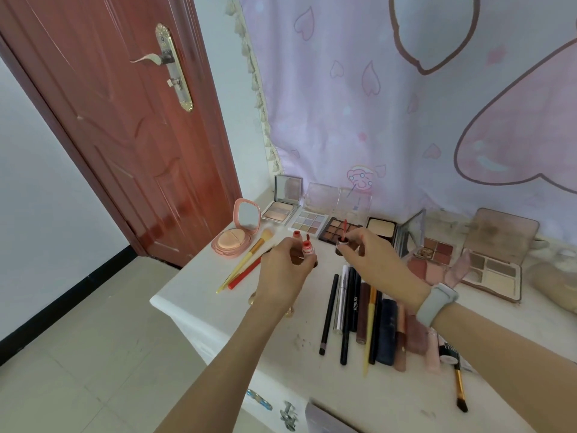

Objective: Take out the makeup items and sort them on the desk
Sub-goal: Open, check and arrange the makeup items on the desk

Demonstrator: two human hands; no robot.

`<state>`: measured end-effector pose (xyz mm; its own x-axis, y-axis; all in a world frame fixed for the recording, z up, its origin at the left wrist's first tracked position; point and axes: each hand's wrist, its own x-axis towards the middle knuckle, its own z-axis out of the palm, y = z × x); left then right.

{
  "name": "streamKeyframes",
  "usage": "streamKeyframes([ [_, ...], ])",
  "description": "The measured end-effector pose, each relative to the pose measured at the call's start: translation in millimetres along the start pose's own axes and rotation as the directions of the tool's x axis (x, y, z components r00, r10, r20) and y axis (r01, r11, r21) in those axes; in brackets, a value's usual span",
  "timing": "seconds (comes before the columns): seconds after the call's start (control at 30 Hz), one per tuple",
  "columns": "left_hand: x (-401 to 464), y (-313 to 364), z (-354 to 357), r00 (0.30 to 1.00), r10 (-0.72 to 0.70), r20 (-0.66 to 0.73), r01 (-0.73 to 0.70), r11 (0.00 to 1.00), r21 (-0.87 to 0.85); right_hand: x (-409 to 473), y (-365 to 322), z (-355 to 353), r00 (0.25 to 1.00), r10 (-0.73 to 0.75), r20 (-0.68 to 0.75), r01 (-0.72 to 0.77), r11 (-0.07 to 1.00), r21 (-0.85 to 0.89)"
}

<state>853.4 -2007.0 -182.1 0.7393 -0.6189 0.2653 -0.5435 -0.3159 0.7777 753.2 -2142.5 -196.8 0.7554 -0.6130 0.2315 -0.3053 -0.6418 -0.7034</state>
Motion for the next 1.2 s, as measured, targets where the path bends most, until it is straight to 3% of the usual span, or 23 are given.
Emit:
streamKeyframes([
  [0.17, 4, 0, 14, 0.999, -0.045, 0.014, 0.043, 0.994, 0.104, 10, 0, 13, 0.999, -0.04, 0.026, 0.046, 0.958, -0.284],
  [0.33, 4, 1, 25, 0.997, -0.079, 0.016, 0.075, 0.979, 0.189, 16, 3, 21, 0.997, -0.046, 0.057, 0.065, 0.919, -0.388],
  [0.57, 5, 5, 36, 0.996, -0.094, 0.003, 0.091, 0.969, 0.23, 18, 6, 22, 0.997, -0.023, 0.075, 0.052, 0.91, -0.412],
  [0.87, -11, 7, 28, 0.997, -0.073, -0.011, 0.072, 0.942, 0.328, -18, 7, -11, 0.998, -0.056, -0.006, 0.052, 0.964, -0.26],
  [1.0, -39, 8, 15, 0.996, -0.005, 0.088, -0.038, 0.878, 0.477, -33, 4, -24, 0.998, -0.053, -0.018, 0.047, 0.97, -0.24],
  [1.2, -68, 10, 7, 0.962, -0.086, 0.259, -0.09, 0.795, 0.6, -51, 3, -26, 0.999, -0.047, 0.004, 0.046, 0.972, -0.23],
])
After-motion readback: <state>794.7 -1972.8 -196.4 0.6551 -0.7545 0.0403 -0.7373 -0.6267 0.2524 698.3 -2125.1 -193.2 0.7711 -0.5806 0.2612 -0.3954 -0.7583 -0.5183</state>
